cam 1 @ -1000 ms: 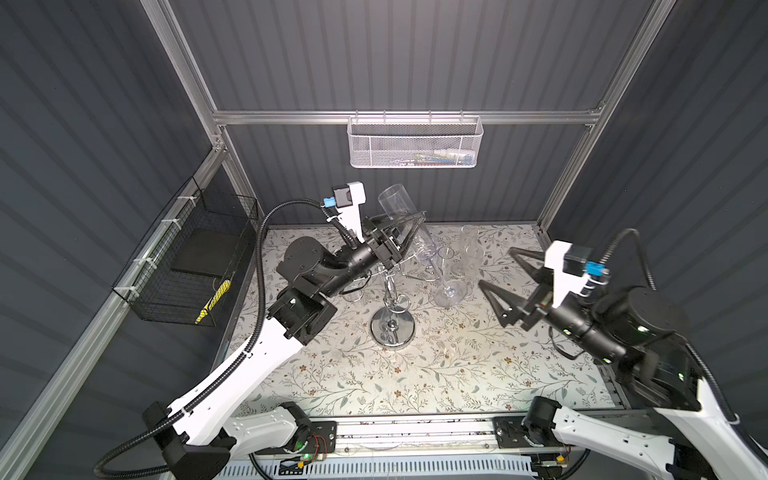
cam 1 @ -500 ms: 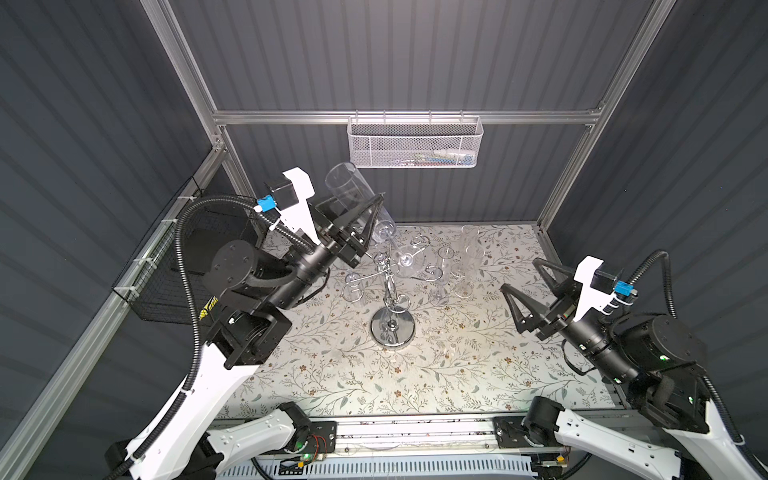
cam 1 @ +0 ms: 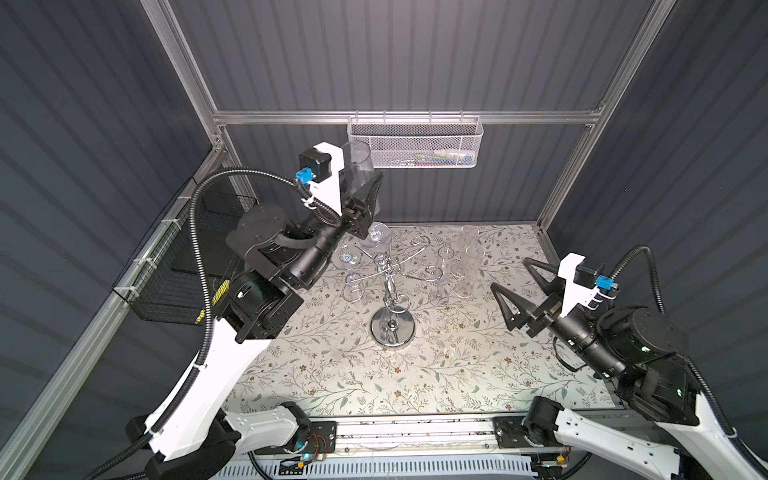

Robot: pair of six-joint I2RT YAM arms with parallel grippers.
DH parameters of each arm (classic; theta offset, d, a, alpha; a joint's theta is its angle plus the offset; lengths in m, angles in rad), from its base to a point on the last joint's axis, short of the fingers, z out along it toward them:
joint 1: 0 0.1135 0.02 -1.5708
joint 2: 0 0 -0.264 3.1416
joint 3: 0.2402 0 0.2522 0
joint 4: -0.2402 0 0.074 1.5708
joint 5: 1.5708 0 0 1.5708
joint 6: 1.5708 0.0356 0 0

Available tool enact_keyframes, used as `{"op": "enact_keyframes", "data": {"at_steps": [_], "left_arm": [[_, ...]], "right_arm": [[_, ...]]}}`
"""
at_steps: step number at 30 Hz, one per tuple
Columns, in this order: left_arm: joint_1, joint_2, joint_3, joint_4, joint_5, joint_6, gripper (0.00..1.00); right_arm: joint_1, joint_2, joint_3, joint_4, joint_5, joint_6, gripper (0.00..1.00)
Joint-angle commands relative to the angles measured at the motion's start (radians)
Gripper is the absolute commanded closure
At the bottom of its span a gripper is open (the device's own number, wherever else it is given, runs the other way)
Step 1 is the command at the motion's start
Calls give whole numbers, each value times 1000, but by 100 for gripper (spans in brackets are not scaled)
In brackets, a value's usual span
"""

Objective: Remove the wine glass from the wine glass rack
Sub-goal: 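Carry the flute with the left gripper toward the far corner while the right gripper withdraws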

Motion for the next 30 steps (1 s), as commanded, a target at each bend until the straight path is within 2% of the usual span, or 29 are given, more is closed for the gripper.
{"op": "enact_keyframes", "data": {"at_steps": [1,6,11,14,18,23,30], "left_arm": [[60,24,76,-6,-36,91,55],[351,99,97,-7,166,-76,56],[557,192,78,68,312,-218,56],[638,232,34,136,354,-265,56],[704,272,-27,203,377,-287,56],[709,285,-168,329,370,-260,57],[706,333,-368,527,434,-279,58]], "right_arm": [[4,0,4,-3,-1,5,1],[3,-1,-4,-6,8,5,1],[3,-13,-19,12,23,5,1],[3,-20,-26,12,45,-1,1],[3,-22,-26,0,91,-33,1],[3,-9,-22,16,162,-93,1],[-9,68,-25,56,229,-173,1]]}}
